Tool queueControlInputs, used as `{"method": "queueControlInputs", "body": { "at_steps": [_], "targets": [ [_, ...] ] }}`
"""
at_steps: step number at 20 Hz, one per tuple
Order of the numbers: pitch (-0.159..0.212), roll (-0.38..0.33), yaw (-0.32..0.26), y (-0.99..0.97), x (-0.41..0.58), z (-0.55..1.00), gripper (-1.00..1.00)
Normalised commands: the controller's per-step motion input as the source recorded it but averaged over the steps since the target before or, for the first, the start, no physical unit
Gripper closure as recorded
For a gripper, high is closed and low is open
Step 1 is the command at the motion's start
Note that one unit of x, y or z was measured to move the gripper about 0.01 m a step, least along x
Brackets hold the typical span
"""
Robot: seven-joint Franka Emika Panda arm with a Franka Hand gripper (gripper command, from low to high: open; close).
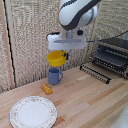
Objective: Notice the yellow vessel located before you. Bring your fastener close to the yellow vessel and smoothly hold it. Transfer the yellow vessel above the white plating and let go of your hold on it, then set the vessel on the plating.
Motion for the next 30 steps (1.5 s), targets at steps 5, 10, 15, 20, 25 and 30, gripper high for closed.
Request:
{"method": "queueControlInputs", "body": {
  "at_steps": [5,10,15,20,25,30],
  "targets": [
    [0.024,0.0,0.043,0.95,0.18,-0.11,1.0],
    [0.077,0.0,0.05,0.88,-0.08,-0.18,1.0],
    [0.098,-0.002,0.087,0.69,-0.327,-0.28,1.0],
    [0.056,0.0,0.123,0.52,-0.449,-0.45,1.0],
    [0.031,-0.017,0.149,0.38,-0.382,-0.56,1.0],
    [0.017,-0.047,0.222,0.04,-0.079,-0.48,1.0]
  ]
}}
